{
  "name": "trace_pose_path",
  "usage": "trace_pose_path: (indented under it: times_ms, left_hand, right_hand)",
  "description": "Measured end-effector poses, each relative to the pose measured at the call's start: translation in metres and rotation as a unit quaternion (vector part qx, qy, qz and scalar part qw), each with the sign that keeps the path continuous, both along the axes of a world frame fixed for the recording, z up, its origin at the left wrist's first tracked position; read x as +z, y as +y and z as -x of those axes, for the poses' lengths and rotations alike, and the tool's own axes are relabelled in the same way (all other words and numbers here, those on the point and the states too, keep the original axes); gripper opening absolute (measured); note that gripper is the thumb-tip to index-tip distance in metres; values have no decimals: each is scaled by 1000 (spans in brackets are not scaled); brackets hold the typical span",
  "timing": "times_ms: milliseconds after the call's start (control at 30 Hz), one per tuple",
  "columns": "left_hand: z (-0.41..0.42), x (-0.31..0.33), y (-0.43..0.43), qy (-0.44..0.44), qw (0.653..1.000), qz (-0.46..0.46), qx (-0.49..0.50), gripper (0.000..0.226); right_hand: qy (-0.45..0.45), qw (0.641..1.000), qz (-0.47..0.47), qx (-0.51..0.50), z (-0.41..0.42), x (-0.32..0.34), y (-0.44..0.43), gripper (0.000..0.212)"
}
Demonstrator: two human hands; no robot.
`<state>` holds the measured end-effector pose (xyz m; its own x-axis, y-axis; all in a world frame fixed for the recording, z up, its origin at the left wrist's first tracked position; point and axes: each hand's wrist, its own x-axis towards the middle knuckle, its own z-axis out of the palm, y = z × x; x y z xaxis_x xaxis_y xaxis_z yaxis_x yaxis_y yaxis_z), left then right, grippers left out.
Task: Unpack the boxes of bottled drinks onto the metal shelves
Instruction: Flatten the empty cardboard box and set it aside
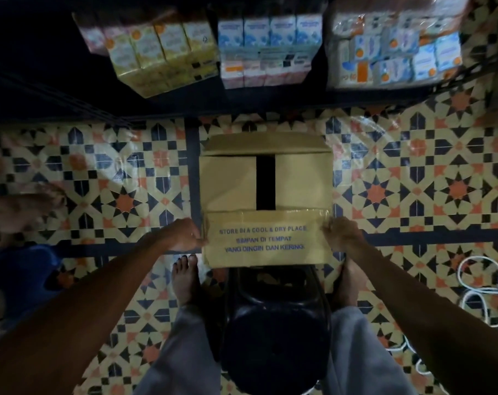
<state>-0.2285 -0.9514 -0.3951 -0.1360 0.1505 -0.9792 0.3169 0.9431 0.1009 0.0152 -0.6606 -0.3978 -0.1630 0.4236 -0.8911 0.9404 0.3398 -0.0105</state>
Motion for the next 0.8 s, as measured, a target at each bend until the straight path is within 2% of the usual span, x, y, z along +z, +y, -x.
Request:
trace_pose_path:
  times_ms: [33, 67, 133, 167, 233, 300, 400, 500, 567, 633, 700, 800]
  left_hand:
    - [9, -2, 6, 13, 1000, -5, 15, 40]
    - [20, -2, 14, 32, 997, -18, 72, 45]
    - [45, 0, 38, 104, 966, -86, 220, 58]
    - [55, 1, 51, 136, 943, -117, 279, 54]
    - [69, 4, 81, 170, 905, -145, 362, 23]
    - [77, 3, 106, 166, 879, -131, 428, 23]
    - [73, -5, 124, 117, 882, -109, 442, 41]
    - [70, -6, 126, 142, 875, -115, 449, 38]
    - [70, -5, 121, 124, 844, -146, 502, 28]
    - [67, -2, 113, 115, 828, -175, 521, 26]
    - [58, 4, 103, 114, 808, -191, 546, 21]
    - [41, 20, 92, 64, 738, -222, 634, 23]
  right_hand:
    - [-12, 1000, 10, 16, 1, -2, 0, 36]
    - [-14, 999, 13, 26, 1, -4, -2, 31]
    - [-6, 1000, 0, 26, 1, -8, -7, 21]
    - [5, 1000, -14, 1, -1, -9, -10, 15]
    - [21, 998, -35, -48, -1, -8, -17, 8]
    - [22, 996, -49, -71, -5, -10, -20, 7]
    - [34, 995, -46, -79, -6, -8, -21, 4]
    - [46, 995, -31, -87, -6, -2, -16, 13]
    - [47, 995, -28, -87, -7, -1, -14, 18]
    - [43, 997, -24, -66, -6, -1, -12, 10]
    - [38, 997, -21, -62, -7, -4, -12, 14]
    - [48, 997, -20, -48, -6, -4, -12, 17]
